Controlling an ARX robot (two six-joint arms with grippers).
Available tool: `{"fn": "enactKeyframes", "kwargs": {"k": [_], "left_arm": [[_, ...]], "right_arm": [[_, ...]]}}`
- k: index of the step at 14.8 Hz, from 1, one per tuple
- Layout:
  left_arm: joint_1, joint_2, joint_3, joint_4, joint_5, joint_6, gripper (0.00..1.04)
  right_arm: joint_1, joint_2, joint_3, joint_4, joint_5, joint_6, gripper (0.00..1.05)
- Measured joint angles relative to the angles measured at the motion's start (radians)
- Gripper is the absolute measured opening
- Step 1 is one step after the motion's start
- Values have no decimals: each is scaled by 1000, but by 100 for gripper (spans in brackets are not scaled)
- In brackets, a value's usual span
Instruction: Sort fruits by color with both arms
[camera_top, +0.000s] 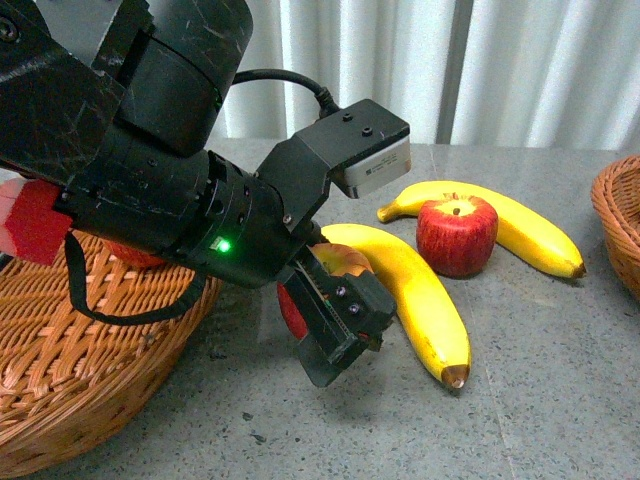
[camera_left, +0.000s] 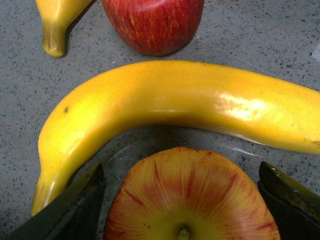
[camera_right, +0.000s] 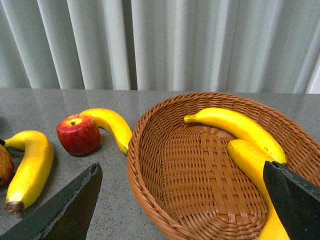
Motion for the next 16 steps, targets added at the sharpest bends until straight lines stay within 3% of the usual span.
{"fn": "enactKeyframes", "kwargs": {"k": [2,3,9,11,14,15,16], "left_arm": [[0,2,2,2,-4,2,74],[0,2,2,1,-5,2,70],[-27,-125,18,113,-107,-100,68],[-15,-270,-17,211,-220,-208,68],[79,-442,-174,252,-431,-411,68],[112,-528,-295,235,-546,-553,68],[111,-545,-362,220,-574,-669,68]], "right_arm": [[0,0,0,0,0,0,98],[0,0,0,0,0,0,98],[0,0,0,0,0,0,98],[0,0,0,0,0,0,98],[0,0,0,0,0,0,98],[0,0,0,0,0,0,98],[0,0,0,0,0,0,98]]}}
